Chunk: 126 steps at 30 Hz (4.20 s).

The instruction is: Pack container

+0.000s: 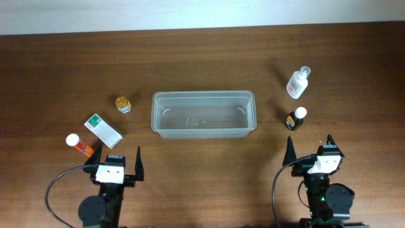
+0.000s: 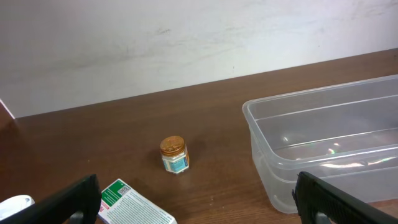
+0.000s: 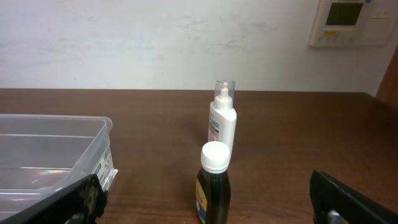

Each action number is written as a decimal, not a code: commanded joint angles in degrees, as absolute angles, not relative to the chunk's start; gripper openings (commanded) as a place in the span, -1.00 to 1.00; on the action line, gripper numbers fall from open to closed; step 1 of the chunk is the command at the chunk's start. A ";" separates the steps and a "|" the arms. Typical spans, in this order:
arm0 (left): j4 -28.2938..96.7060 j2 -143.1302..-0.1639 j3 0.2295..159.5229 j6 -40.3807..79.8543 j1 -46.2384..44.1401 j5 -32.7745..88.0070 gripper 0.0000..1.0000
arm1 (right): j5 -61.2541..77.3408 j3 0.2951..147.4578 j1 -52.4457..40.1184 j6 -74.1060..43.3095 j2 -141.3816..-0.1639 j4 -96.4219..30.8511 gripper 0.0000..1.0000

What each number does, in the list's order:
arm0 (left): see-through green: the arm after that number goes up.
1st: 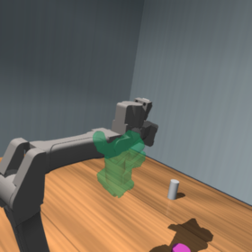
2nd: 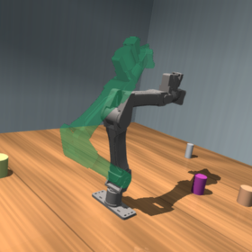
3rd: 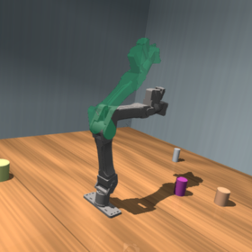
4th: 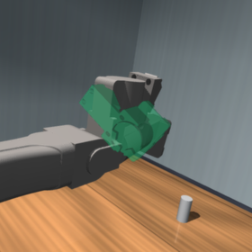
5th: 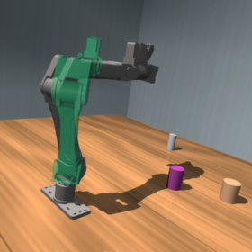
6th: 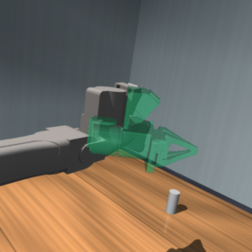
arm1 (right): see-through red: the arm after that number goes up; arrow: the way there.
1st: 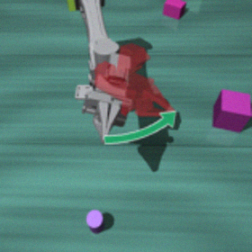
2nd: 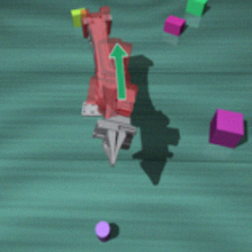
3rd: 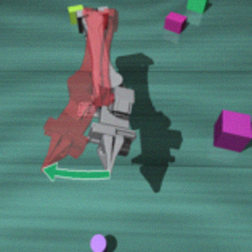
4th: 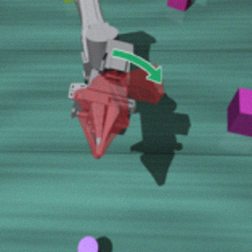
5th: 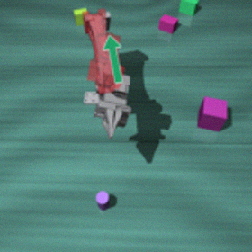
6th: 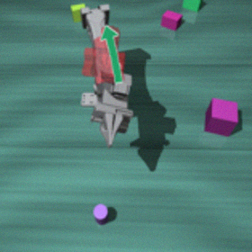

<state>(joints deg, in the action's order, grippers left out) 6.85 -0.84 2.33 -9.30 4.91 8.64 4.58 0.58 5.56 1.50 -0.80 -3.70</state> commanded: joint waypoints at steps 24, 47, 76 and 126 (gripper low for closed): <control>6.68 -0.30 1.85 -9.98 5.21 9.26 0.99 | 4.27 0.32 5.21 1.28 -0.21 -4.12 0.97; 6.70 -0.30 1.85 -9.98 5.21 9.26 0.99 | 7.81 3.05 5.26 1.02 -0.71 -2.26 0.97; 6.68 -0.30 1.85 -9.98 5.21 9.26 0.99 | 8.38 95.70 8.49 9.85 -102.78 -49.95 0.97; 6.68 -0.30 1.85 -9.98 5.21 9.26 0.99 | 12.51 104.33 9.65 14.26 -114.24 -50.94 -0.49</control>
<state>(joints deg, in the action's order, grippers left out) 6.70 -0.62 2.17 -9.43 4.91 8.64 11.73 97.89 10.07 14.76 -118.34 -48.49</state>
